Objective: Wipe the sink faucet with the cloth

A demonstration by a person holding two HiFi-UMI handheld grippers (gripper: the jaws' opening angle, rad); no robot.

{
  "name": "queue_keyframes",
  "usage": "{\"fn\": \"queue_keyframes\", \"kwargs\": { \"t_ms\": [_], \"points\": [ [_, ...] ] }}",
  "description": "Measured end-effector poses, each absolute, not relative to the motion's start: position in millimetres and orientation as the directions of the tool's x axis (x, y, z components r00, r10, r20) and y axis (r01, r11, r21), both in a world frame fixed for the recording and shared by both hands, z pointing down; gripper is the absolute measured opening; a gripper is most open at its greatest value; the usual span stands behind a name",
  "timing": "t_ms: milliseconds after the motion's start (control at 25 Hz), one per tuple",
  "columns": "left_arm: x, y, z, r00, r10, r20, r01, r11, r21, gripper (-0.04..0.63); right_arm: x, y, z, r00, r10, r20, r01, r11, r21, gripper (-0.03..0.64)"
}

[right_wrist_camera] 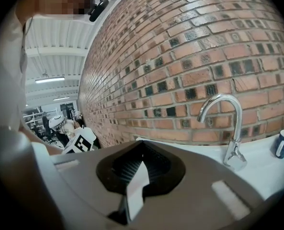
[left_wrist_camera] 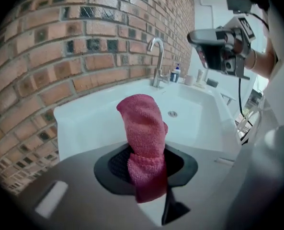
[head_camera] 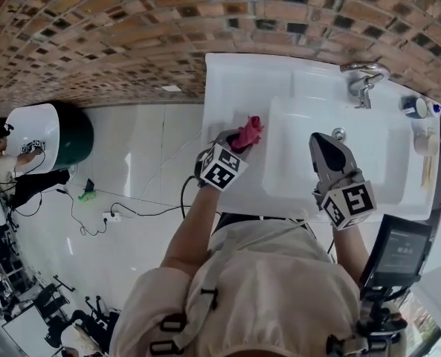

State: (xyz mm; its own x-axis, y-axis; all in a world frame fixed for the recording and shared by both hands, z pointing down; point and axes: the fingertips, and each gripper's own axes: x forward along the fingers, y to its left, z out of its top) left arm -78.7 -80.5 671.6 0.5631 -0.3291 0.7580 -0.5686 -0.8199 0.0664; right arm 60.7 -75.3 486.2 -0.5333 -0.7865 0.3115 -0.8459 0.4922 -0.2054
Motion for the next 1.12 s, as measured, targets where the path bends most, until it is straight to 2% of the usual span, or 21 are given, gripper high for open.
{"fn": "queue_keyframes", "kwargs": {
  "t_ms": [240,520,720,920,1120],
  "points": [
    [-23.6,-123.1,574.1,0.681,-0.454,0.575,-0.551,-0.835,-0.008,0.117,90.9,-68.4,460.2,-0.486,-0.83,0.273,-0.874,0.458,-0.164,-0.011],
    [70.9,-156.7,484.6,0.77,-0.448,0.454,-0.448,-0.887,-0.114,0.12,139.3,-74.5,425.6,-0.41,-0.885,0.222,-0.912,0.4,-0.09,-0.011],
    [138.3,-174.8,445.7,0.823,-0.409,0.393,-0.384,-0.912,-0.146,0.12,156.8,-79.8,404.2,-0.398,-0.894,0.205,-0.916,0.398,-0.045,-0.011],
    [186.8,-199.0,421.1,0.843,-0.398,0.36,-0.371,-0.917,-0.146,0.121,174.6,-86.0,404.8,-0.392,-0.89,0.231,-0.918,0.393,-0.045,-0.011],
    [223.4,-218.6,428.9,0.828,-0.397,0.396,-0.376,-0.917,-0.134,0.121,188.0,-91.0,408.6,-0.399,-0.885,0.242,-0.916,0.399,-0.051,-0.011]
  ]
}}
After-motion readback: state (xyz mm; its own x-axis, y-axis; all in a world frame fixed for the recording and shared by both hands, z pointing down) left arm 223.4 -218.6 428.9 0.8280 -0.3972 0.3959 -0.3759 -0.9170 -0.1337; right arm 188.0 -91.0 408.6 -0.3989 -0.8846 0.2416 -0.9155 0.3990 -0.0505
